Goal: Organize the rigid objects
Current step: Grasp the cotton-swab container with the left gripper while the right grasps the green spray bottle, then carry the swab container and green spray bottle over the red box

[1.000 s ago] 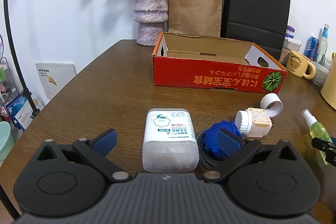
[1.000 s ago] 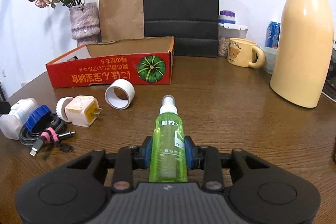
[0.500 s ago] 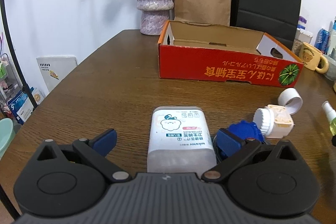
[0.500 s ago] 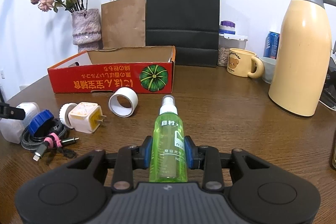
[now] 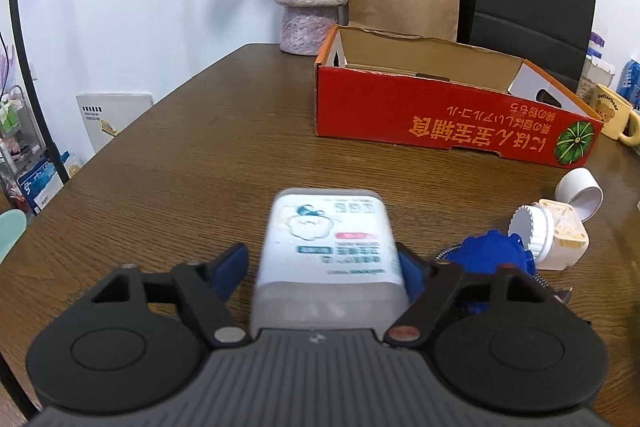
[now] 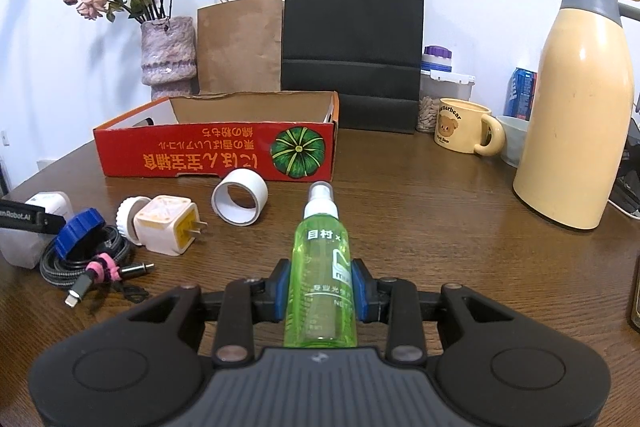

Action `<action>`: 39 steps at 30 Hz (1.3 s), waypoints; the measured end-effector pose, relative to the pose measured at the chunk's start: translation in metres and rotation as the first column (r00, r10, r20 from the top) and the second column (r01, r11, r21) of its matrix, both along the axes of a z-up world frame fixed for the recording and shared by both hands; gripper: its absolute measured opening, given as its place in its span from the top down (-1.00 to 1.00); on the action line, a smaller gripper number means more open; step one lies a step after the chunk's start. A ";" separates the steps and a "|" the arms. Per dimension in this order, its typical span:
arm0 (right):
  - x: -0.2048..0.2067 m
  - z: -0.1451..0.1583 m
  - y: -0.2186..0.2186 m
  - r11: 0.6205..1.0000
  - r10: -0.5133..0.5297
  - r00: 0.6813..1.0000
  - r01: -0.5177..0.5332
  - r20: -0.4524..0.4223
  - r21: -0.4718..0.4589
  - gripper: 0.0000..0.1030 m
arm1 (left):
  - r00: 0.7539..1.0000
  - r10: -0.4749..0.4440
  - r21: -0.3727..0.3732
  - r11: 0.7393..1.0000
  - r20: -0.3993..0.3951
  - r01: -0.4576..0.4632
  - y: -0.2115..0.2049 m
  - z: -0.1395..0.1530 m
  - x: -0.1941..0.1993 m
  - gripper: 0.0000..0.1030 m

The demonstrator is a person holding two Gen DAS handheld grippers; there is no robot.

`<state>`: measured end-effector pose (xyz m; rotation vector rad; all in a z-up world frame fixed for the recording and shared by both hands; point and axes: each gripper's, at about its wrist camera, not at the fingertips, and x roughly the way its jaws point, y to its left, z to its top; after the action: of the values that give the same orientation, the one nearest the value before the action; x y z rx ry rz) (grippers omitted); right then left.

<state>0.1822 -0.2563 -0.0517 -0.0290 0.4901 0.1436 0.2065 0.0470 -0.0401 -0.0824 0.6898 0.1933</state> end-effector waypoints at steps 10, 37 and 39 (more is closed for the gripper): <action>-0.004 0.001 0.000 1.000 0.004 1.000 -0.004 0.021 -0.001 0.41 | 1.000 -0.007 0.017 1.000 0.002 0.007 -0.001 -0.002 0.001 -0.29; -0.017 0.014 0.017 1.000 0.026 0.995 -0.026 0.099 0.002 0.41 | 0.991 -0.031 -0.019 0.999 0.131 0.034 -0.003 0.035 -0.029 -0.29; -0.017 0.018 0.021 0.999 0.039 0.993 -0.039 0.110 0.001 0.41 | 0.989 -0.039 -0.025 0.999 0.140 0.043 -0.005 0.039 -0.028 -0.29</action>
<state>0.1654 -0.2349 -0.0336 -0.0432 0.3792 0.1804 0.1780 0.0418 -0.0011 -0.1075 0.5546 0.1371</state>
